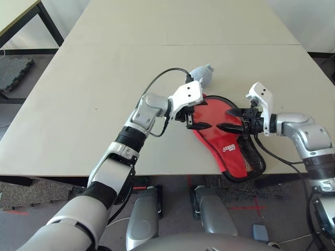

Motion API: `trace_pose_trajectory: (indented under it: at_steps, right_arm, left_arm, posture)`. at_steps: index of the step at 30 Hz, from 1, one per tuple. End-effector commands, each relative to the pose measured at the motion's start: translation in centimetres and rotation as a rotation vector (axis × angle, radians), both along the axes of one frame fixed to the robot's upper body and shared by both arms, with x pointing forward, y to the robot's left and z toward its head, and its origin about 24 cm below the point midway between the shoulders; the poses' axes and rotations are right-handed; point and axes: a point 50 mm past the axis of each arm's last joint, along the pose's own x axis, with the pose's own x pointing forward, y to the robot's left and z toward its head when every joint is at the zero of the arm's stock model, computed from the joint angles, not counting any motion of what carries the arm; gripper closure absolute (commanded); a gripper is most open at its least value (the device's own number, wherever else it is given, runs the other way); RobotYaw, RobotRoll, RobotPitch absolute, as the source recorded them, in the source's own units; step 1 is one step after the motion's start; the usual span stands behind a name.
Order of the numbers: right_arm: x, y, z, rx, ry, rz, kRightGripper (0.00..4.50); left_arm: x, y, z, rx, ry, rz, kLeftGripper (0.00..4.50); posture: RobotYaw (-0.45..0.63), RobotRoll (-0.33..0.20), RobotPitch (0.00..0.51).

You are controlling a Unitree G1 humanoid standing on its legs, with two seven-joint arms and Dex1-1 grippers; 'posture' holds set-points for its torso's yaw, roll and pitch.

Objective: Store the ping-pong paddle in its case and zip it.

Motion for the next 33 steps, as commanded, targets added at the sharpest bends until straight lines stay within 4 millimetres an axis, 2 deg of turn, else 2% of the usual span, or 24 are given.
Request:
trace_pose_trajectory:
  at_steps: [1,9,16,22,33]
  right_arm:
    - [0.5,-0.8,1.0,0.01,-0.013,-0.024,0.0]
    - [2.5,0.1,2.8,0.076,-0.074,-0.05,0.0]
    - [5.2,2.8,3.9,0.226,-0.135,-0.169,0.0]
    - [7.4,4.7,3.6,0.288,-0.145,-0.327,0.0]
    - [8.3,5.9,1.8,0.334,-0.123,-0.47,0.0]
  left_arm:
    - [-0.3,-0.1,-1.4,0.041,0.016,0.003,0.02]
    - [-0.9,-0.7,-2.5,0.068,0.029,-0.014,0.02]
    - [-1.5,-1.0,-3.3,0.074,0.044,-0.023,0.02]
    - [-2.0,-1.0,-3.4,0.065,0.058,-0.019,0.02]
    - [-3.1,-1.1,-3.3,0.056,0.076,-0.024,0.02]
  posture:
    - [0.0,0.0,0.159]
    - [0.01,0.0,0.181]
    - [0.03,0.0,0.202]
    - [0.05,0.0,0.215]
    - [0.07,0.0,0.238]
